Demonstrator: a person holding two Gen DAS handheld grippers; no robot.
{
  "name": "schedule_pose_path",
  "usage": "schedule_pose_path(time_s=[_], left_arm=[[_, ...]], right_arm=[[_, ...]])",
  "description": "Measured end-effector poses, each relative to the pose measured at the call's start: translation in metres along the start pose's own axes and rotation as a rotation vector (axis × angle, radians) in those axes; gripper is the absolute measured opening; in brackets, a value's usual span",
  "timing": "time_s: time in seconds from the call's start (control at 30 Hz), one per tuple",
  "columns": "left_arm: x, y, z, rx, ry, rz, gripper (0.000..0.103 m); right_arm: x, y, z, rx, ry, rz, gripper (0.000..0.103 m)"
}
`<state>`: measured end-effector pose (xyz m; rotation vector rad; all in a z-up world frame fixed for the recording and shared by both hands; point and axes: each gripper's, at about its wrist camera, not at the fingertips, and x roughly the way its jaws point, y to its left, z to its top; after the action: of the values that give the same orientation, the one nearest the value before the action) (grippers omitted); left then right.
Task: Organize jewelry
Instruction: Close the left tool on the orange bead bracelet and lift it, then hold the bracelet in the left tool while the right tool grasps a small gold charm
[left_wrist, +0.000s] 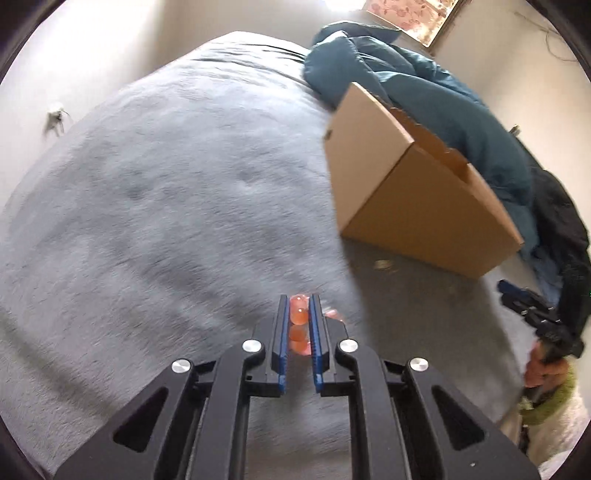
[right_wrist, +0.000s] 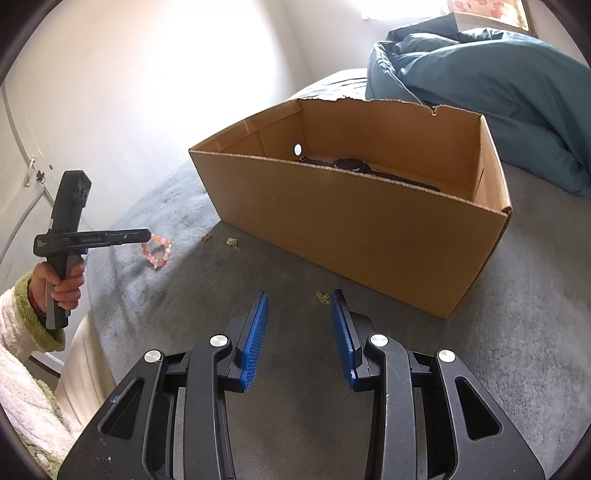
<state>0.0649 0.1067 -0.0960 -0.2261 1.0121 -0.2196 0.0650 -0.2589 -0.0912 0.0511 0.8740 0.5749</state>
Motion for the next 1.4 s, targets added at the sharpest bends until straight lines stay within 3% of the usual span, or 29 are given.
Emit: schedule_pose_path(time_s=[0.1,0.2,0.53,0.8,1.03,1.4], left_arm=[[-0.010,-0.010,-0.002,0.058,-0.052,0.032,0.022],[-0.018,-0.026,-0.003,0.140,-0.107,0.001,0.030],[0.026,-0.082,0.007,0.422,-0.097,0.033,0.032],[0.065,-0.082,0.017,0.497,-0.031,0.082,0.032],[0.084,-0.076,0.018,0.490,-0.001,0.103,0.029],[0.083,-0.075,0.013,0.504,-0.015,0.089,0.009]], right_arm=[[0.000,0.001,-0.003,-0.008,0.004,-0.018,0.033],[0.003,-0.002,-0.005,-0.009,0.012,-0.028,0.034],[0.024,-0.004,0.001,-0.092,0.050,-0.025,0.034],[0.038,-0.005,0.005,-0.130,0.057,-0.005,0.030],[0.045,-0.009,0.005,-0.135,0.074,0.007,0.028],[0.049,-0.005,0.007,-0.166,0.086,0.017,0.025]])
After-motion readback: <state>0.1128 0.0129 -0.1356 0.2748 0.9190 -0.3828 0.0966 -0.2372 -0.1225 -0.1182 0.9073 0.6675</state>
